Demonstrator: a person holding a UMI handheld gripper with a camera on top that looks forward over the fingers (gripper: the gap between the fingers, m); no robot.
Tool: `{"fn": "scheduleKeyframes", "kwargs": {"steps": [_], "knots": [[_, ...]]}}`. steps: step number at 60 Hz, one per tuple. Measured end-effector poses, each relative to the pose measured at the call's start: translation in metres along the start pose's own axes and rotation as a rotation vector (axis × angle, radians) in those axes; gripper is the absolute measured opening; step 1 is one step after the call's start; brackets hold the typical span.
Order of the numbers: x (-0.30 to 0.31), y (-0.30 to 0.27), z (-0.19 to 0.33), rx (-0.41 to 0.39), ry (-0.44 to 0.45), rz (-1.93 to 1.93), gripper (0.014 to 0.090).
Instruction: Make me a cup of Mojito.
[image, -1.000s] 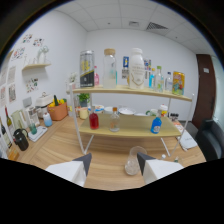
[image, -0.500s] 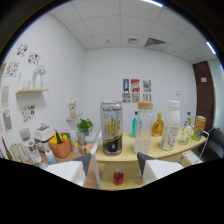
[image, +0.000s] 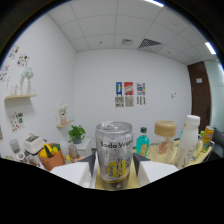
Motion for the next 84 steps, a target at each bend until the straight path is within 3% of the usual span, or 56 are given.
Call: {"fn": "scheduleKeyframes", "kwargs": {"steps": [6, 28, 48, 60, 84], "knots": [[0.003, 0.001, 0.008, -0.012, 0.016, 0.004, 0.0541], [0.0, 0.001, 0.004, -0.031, -0.009, -0.005, 0.0508], [0.004, -0.024, -0.076, 0.073, -0.11, 0.004, 0.0509], [0.041, 0.03, -0.107, 0.047, -0.117, 0.015, 0.0509], [0.098, 0.199, -0.092, -0.072, -0.086, -0.002, 0.0509]]}}
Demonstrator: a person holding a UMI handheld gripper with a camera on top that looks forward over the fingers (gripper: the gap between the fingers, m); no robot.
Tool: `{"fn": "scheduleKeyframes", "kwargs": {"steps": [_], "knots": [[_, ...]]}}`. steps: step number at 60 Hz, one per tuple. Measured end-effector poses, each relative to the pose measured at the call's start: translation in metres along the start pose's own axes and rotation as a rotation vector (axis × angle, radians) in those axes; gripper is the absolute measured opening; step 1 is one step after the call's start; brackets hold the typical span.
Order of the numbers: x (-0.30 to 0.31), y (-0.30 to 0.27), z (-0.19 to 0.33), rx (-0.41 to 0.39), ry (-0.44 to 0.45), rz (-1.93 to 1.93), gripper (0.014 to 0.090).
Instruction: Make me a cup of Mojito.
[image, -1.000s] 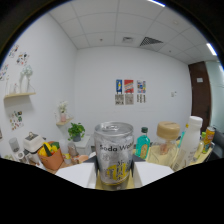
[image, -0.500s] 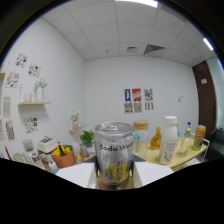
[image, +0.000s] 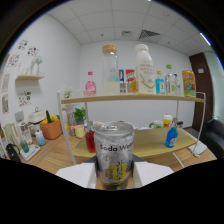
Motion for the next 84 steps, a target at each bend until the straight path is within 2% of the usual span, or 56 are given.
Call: {"fn": "scheduleKeyframes", "kwargs": {"steps": [12, 22, 38, 52, 59, 68, 76, 84], "knots": [[0.012, 0.048, 0.012, -0.043, -0.003, 0.077, 0.0509], [0.015, 0.049, 0.013, -0.051, -0.039, 0.461, 0.0508], [0.026, 0.011, 0.009, 0.01, -0.166, 1.237, 0.0505], [0.028, -0.02, 0.006, 0.048, -0.313, 1.67, 0.0508], [0.039, -0.019, 0.009, 0.087, -0.345, 1.926, 0.0507], [0.052, -0.01, 0.014, 0.093, -0.357, 2.114, 0.0505], [0.06, -0.018, 0.01, 0.13, -0.416, 2.242, 0.0506], [0.061, -0.025, 0.008, 0.144, -0.425, 2.263, 0.0506]]}}
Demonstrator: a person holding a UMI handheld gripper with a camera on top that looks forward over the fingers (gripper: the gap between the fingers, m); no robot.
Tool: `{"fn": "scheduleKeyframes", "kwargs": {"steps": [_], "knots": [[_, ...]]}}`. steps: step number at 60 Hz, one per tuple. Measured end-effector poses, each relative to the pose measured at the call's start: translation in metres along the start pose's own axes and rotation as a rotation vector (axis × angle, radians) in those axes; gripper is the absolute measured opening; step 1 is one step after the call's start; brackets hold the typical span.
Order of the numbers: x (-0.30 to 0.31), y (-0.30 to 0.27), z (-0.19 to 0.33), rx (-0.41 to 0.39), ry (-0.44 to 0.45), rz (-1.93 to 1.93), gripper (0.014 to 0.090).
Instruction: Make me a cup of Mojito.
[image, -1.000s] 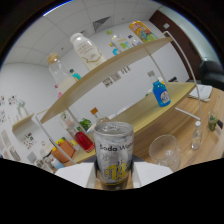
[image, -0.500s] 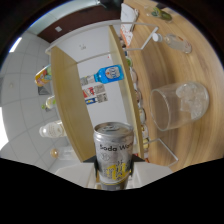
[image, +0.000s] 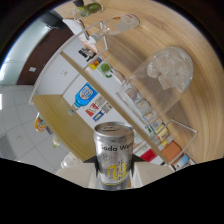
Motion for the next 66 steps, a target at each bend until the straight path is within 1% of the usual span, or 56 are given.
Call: {"fn": "scheduleKeyframes", "kwargs": {"steps": [4, 8, 13, 18, 28, 35, 42, 51, 59, 66], "knots": [[-0.002, 0.001, -0.001, 0.002, 0.005, -0.019, 0.0505], [-0.004, 0.003, -0.003, 0.01, 0.036, -0.157, 0.0508], [-0.007, 0.011, -0.005, 0.014, 0.092, -0.455, 0.0507], [-0.012, 0.02, -0.004, 0.029, 0.134, -0.846, 0.051], [-0.019, 0.045, 0.001, 0.04, 0.143, -1.466, 0.051], [0.007, 0.046, 0.007, 0.018, 0.195, -1.784, 0.0508], [0.052, 0.026, 0.012, -0.019, 0.292, -1.964, 0.0508], [0.107, -0.01, 0.013, -0.076, 0.408, -2.096, 0.0508], [0.145, -0.033, 0.007, -0.142, 0.481, -2.156, 0.0508], [0.164, -0.046, 0.003, -0.176, 0.514, -2.192, 0.0508]]}}
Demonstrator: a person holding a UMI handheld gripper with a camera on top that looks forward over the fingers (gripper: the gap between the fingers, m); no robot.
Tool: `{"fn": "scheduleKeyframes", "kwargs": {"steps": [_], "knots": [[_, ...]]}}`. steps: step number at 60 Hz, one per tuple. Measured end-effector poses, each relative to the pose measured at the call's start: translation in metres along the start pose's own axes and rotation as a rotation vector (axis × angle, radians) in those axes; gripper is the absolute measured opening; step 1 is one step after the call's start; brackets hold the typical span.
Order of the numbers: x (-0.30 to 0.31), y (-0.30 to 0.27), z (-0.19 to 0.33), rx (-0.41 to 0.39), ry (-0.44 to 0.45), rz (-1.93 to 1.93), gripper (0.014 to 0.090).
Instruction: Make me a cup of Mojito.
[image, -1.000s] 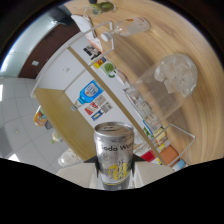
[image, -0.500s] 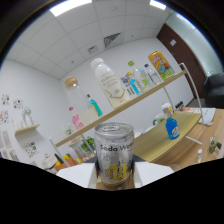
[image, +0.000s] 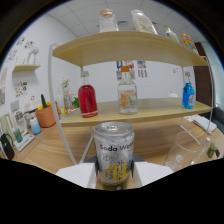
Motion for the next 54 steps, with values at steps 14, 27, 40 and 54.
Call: {"fn": "scheduleKeyframes", "kwargs": {"steps": [14, 27, 40, 54], "knots": [[-0.006, 0.021, -0.002, -0.02, -0.01, -0.021, 0.0517], [-0.01, 0.024, -0.009, 0.014, -0.019, -0.084, 0.0533], [-0.007, 0.034, -0.01, -0.04, -0.021, -0.105, 0.0601], [-0.008, 0.017, -0.038, -0.114, -0.01, -0.087, 0.0859]]}}
